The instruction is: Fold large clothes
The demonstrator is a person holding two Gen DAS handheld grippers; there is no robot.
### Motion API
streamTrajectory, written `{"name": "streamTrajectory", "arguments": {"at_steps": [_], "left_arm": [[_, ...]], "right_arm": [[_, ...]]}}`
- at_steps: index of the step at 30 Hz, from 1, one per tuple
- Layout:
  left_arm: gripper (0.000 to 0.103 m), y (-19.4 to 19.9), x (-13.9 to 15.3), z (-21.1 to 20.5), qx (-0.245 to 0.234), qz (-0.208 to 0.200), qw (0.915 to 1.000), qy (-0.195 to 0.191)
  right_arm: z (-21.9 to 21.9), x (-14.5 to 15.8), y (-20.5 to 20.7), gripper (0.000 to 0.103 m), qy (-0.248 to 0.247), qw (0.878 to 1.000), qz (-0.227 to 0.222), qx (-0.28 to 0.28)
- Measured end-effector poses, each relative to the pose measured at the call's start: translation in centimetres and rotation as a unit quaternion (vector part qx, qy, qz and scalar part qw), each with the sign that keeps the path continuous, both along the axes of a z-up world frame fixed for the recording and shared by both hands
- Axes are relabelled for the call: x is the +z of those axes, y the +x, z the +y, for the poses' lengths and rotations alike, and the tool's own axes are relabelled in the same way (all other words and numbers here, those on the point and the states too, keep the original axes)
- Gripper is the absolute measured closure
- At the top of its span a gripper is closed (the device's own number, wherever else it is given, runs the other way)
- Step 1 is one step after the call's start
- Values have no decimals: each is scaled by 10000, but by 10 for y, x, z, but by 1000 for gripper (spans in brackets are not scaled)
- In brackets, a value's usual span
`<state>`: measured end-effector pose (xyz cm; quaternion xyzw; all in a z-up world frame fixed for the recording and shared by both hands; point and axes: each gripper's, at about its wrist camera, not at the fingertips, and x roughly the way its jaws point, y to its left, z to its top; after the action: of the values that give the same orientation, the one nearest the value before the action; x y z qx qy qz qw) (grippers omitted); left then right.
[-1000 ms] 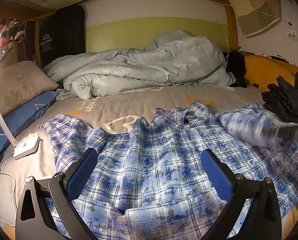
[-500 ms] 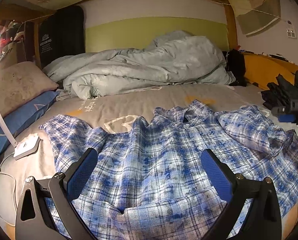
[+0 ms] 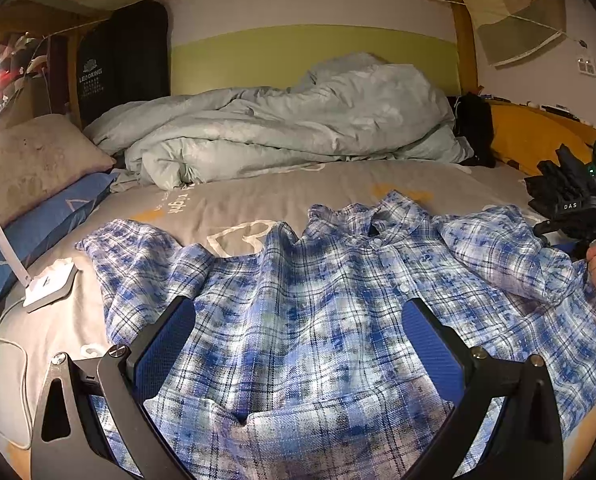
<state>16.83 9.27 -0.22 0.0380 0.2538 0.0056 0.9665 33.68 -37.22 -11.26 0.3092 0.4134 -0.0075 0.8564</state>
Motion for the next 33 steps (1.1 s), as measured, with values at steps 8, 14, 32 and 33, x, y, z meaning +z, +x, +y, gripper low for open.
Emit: {"name": "streamTrajectory", "arguments": {"at_steps": [8,14,32,33], "left_arm": [[0,-2,5,2,51,-111,9999,4],[0,-6,12,5,74,-257,9996,-82],[23,7,-6,-4,-797,553,9897,-1056],[23,10,-8,-7,-956,692,9858,-1198]], "right_arm": [[32,40,-22,97,-637,9905,-1179,305],[130,78,-70,97,-1050,9485,-2096,2130],[207,48,-103,42,-1679,9174,-1660,3203],[199,54,-104,39,-1779,9215,-1713,2999]]}}
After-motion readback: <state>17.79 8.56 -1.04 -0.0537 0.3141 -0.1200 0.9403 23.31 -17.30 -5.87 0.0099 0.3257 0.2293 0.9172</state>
